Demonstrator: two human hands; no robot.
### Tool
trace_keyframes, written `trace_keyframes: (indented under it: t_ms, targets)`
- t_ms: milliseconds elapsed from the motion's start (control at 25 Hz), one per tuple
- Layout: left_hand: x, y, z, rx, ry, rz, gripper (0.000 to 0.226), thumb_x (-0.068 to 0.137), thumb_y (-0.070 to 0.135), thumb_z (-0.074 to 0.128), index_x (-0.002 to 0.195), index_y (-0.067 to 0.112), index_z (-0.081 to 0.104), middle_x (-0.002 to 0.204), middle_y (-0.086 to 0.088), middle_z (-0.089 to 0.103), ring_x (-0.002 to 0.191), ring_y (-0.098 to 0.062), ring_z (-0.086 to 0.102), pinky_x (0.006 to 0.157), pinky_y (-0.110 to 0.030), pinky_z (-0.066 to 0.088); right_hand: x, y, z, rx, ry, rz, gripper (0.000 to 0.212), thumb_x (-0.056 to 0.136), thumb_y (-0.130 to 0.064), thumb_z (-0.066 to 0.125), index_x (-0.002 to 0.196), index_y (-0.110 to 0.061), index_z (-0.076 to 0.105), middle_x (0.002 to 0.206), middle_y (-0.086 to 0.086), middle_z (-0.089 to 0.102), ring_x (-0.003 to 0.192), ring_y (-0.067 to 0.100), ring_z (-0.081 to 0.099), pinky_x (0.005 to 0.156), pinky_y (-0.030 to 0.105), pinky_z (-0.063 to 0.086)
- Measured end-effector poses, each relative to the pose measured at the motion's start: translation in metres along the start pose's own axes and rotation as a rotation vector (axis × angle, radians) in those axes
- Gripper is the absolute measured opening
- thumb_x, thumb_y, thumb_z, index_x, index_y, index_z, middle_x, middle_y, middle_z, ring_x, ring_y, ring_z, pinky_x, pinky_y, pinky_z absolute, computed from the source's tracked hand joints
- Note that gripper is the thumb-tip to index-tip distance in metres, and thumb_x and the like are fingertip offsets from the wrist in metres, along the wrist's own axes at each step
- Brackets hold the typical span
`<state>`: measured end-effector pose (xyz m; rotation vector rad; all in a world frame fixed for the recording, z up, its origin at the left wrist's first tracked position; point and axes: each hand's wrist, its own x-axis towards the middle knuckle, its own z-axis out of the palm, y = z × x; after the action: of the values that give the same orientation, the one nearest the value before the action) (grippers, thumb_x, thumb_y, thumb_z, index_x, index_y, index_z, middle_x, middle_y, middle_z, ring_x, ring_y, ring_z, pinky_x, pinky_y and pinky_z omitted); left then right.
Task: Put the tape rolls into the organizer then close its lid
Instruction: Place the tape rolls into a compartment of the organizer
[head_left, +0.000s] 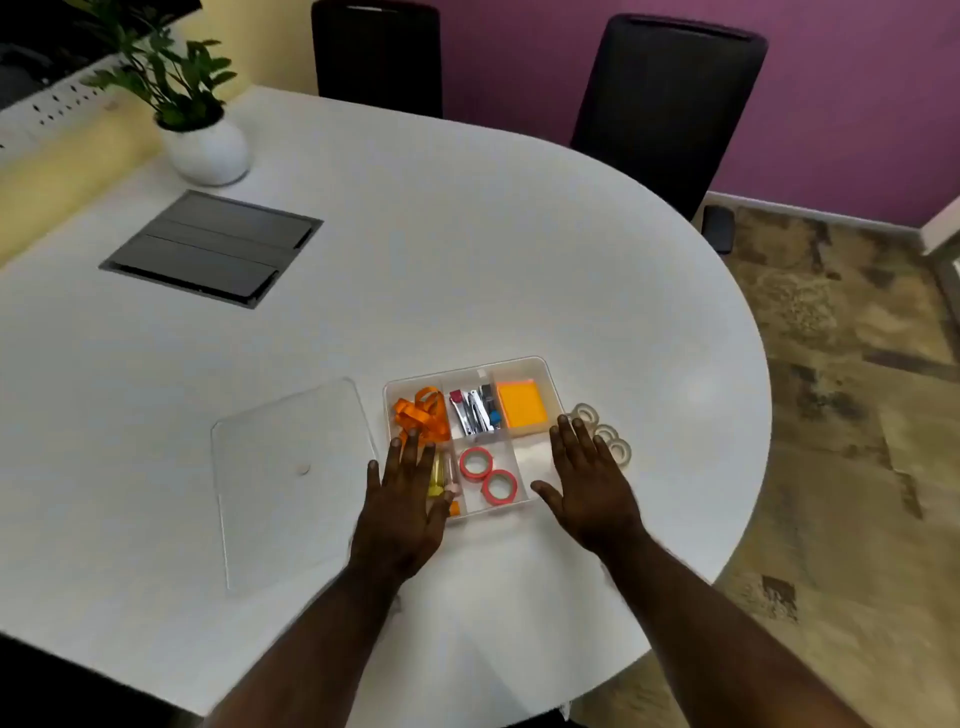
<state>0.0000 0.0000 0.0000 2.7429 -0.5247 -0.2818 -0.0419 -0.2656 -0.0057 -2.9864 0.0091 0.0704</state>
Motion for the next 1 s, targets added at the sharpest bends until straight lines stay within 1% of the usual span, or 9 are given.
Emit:
trace_keyframes:
  t_ms: [200, 320, 400, 520, 640, 720, 800, 920, 1000]
  targets:
    - [0.015, -0.019, 0.013, 0.098, 0.008, 0.013, 0.071, 0.093, 0.053, 0.029, 0.153, 0.023, 0.005, 0.162, -0.003, -0.008, 0.149, -0.023, -0.009, 0.121, -0.053, 0.002, 0.001, -0.001, 0.02, -0.042, 0.03, 0.059, 0.081, 0.094, -0.064, 0.02, 0.153, -0.008, 0.015, 0.163, 0.009, 0.009, 0.151, 0.026, 0.005, 0.121, 0.04, 0.015]
    - [0.026, -0.019, 0.021, 0.173, -0.034, 0.022, 0.071, 0.093, 0.057, 0.019, 0.153, 0.024, 0.001, 0.162, -0.003, -0.01, 0.149, -0.024, -0.01, 0.121, -0.053, -0.001, 0.009, 0.006, 0.019, -0.044, 0.023, 0.085, 0.08, 0.094, -0.061, 0.021, 0.153, -0.008, 0.015, 0.163, 0.009, 0.008, 0.151, 0.027, 0.006, 0.121, 0.041, 0.014]
    - [0.032, -0.019, 0.028, 0.177, -0.065, 0.009, 0.072, 0.092, 0.058, 0.017, 0.153, 0.023, 0.001, 0.161, -0.003, -0.011, 0.149, -0.025, -0.009, 0.12, -0.055, 0.001, 0.018, 0.02, 0.02, -0.044, 0.036, 0.123, 0.078, 0.094, -0.058, 0.022, 0.153, -0.007, 0.017, 0.162, 0.011, 0.01, 0.15, 0.028, 0.008, 0.121, 0.044, 0.015]
    - [0.037, -0.021, 0.038, 0.163, -0.127, -0.047, 0.073, 0.091, 0.058, 0.02, 0.153, 0.022, 0.004, 0.161, -0.003, -0.011, 0.149, -0.027, -0.007, 0.119, -0.059, 0.005, 0.035, 0.055, 0.021, -0.018, 0.009, 0.262, 0.067, 0.098, -0.046, 0.033, 0.15, -0.005, 0.027, 0.159, 0.016, 0.021, 0.148, 0.036, 0.019, 0.117, 0.051, 0.025]
    - [0.042, -0.027, 0.049, 0.178, -0.169, -0.116, 0.078, 0.088, 0.064, 0.01, 0.153, 0.022, 0.002, 0.158, -0.002, -0.016, 0.148, -0.026, -0.012, 0.12, -0.058, 0.004, 0.048, 0.093, 0.033, -0.001, -0.161, 0.38, 0.061, 0.097, -0.031, 0.048, 0.15, -0.009, 0.029, 0.159, 0.016, 0.027, 0.146, 0.035, 0.027, 0.11, 0.048, 0.037]
    - [0.045, -0.026, 0.053, 0.165, -0.173, -0.131, 0.084, 0.083, 0.069, -0.001, 0.152, 0.021, 0.001, 0.157, -0.002, -0.017, 0.146, -0.025, -0.014, 0.12, -0.057, 0.005, 0.056, 0.108, 0.039, 0.036, -0.224, 0.483, 0.059, 0.092, -0.034, 0.056, 0.144, -0.014, 0.039, 0.15, 0.015, 0.04, 0.134, 0.034, 0.043, 0.098, 0.045, 0.047]
    - [0.047, -0.023, 0.057, 0.124, -0.156, -0.137, 0.088, 0.081, 0.07, -0.008, 0.152, 0.019, 0.004, 0.158, -0.003, -0.012, 0.148, -0.027, -0.008, 0.12, -0.059, 0.008, 0.059, 0.113, 0.043, 0.088, -0.252, 0.555, 0.056, 0.086, -0.04, 0.064, 0.134, -0.016, 0.045, 0.133, 0.012, 0.05, 0.115, 0.035, 0.054, 0.086, 0.043, 0.052]
    - [0.048, -0.017, 0.061, 0.098, -0.164, -0.159, 0.091, 0.08, 0.069, -0.012, 0.152, 0.017, 0.005, 0.161, -0.007, -0.004, 0.149, -0.031, -0.001, 0.119, -0.06, 0.01, 0.06, 0.114, 0.05, 0.095, -0.305, 0.573, 0.056, 0.082, -0.042, 0.069, 0.126, -0.015, 0.046, 0.12, 0.01, 0.05, 0.106, 0.033, 0.058, 0.08, 0.042, 0.055]
    - [0.048, -0.013, 0.064, 0.09, -0.156, -0.18, 0.094, 0.078, 0.07, -0.015, 0.152, 0.016, 0.007, 0.162, -0.009, 0.0, 0.15, -0.032, 0.0, 0.119, -0.061, 0.011, 0.058, 0.115, 0.053, 0.089, -0.278, 0.569, 0.052, 0.082, -0.036, 0.069, 0.124, -0.014, 0.048, 0.117, 0.01, 0.051, 0.103, 0.032, 0.057, 0.076, 0.041, 0.056]
